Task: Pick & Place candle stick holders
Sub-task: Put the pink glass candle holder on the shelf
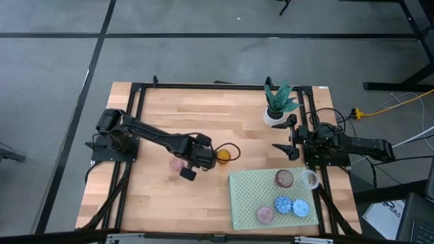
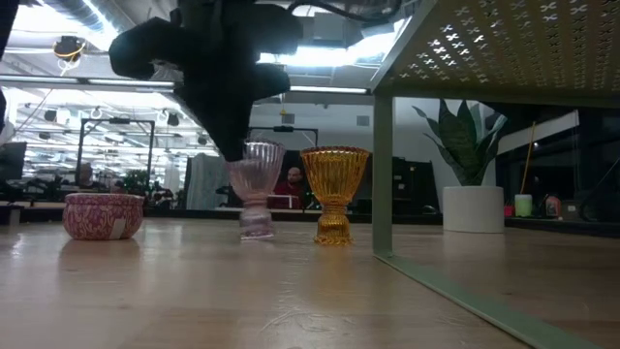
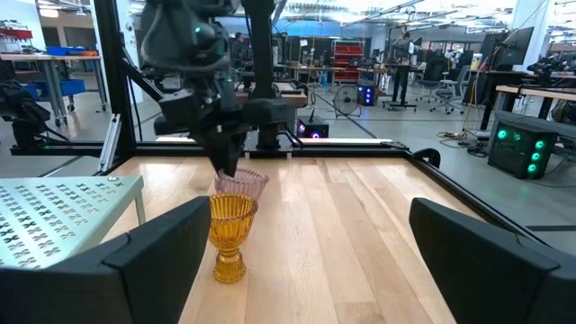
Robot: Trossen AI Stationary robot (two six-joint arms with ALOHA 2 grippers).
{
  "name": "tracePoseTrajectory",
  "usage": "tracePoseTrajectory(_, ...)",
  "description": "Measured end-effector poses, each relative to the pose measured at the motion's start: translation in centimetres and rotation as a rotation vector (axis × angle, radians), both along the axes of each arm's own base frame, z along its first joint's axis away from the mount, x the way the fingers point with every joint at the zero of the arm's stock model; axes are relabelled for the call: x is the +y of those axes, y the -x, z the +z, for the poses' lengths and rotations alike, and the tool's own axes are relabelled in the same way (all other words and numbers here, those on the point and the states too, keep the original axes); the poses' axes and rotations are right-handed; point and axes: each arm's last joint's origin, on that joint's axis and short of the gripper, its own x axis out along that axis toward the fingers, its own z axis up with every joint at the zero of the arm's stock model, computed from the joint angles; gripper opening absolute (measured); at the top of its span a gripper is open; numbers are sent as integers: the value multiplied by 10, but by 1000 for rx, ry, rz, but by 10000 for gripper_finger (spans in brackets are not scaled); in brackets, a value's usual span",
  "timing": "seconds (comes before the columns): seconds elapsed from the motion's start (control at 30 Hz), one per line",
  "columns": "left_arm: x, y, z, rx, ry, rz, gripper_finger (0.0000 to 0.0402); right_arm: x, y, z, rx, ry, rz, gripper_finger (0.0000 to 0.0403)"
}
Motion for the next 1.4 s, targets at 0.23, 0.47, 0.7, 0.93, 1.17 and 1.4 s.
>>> tracePoseTrajectory(0.23,-18,-7,-8,-34,-41,123,31,0,0,0,0,0,0,383)
tracePoseTrajectory(0.47,-30,-3,-10,-45,-8,234,76,0,0,0,-1,0,0,383)
tracePoseTrajectory(0.7,-31,0,-10,-30,-12,271,121,0,0,0,0,0,0,383)
tracePoseTrajectory(0.93,-29,-1,-10,-31,-39,231,111,0,0,0,-1,0,0,383)
tracePoseTrajectory(1.17,-28,-1,-9,-56,-73,248,18,0,0,0,0,0,0,383)
tracePoseTrajectory(1.4,-22,-3,-5,-109,-181,247,16,0,0,0,-1,0,0,383)
